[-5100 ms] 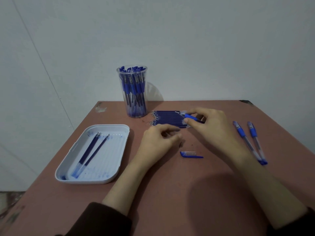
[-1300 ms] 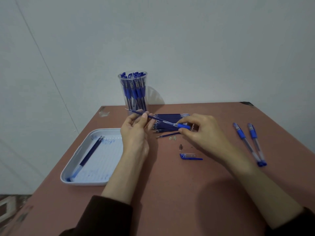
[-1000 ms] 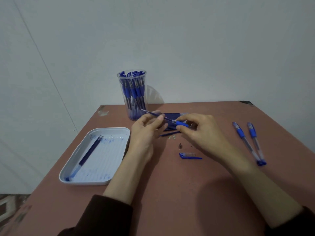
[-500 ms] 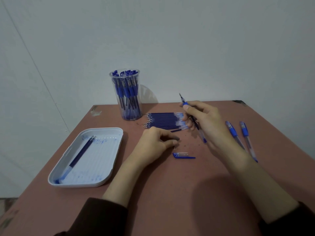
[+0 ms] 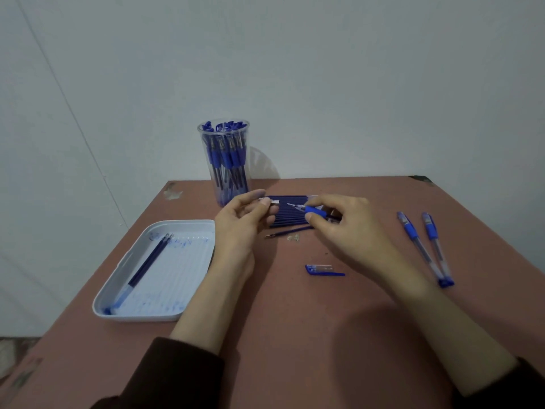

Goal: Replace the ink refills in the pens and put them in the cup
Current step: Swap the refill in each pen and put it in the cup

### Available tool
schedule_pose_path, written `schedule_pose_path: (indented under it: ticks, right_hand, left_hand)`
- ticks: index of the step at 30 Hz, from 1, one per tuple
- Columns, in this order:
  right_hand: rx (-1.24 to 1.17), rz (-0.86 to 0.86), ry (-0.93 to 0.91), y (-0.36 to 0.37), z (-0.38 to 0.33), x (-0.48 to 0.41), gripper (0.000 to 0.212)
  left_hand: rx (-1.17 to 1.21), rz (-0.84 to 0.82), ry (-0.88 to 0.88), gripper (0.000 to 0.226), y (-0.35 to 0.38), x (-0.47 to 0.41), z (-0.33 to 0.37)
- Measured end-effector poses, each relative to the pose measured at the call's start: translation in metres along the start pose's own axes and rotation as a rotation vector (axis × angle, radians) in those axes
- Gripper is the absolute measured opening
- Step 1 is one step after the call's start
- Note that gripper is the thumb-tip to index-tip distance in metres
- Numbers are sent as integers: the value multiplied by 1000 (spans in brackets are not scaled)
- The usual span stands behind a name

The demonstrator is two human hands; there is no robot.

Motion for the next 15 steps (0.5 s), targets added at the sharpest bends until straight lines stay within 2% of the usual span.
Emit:
schedule_pose_path:
  ticks: [8, 15]
  right_hand:
    - [51, -1, -4, 0, -2, -1, 12]
    - [83, -31, -13, 1, -5, 2, 12]
  left_hand:
    - [-49, -76, 24, 15, 3, 1, -2]
    - [-215, -151, 81, 18, 8, 3, -6]
Point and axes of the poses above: each hand's wrist, its own x-axis away from the middle knuckle, its own y-axis out of the palm, z = x × y, the point moved 2 cm from there along -x, towards the middle knuckle, and after that the axes turned 5 degrees about -z, right-handed, at the moved point
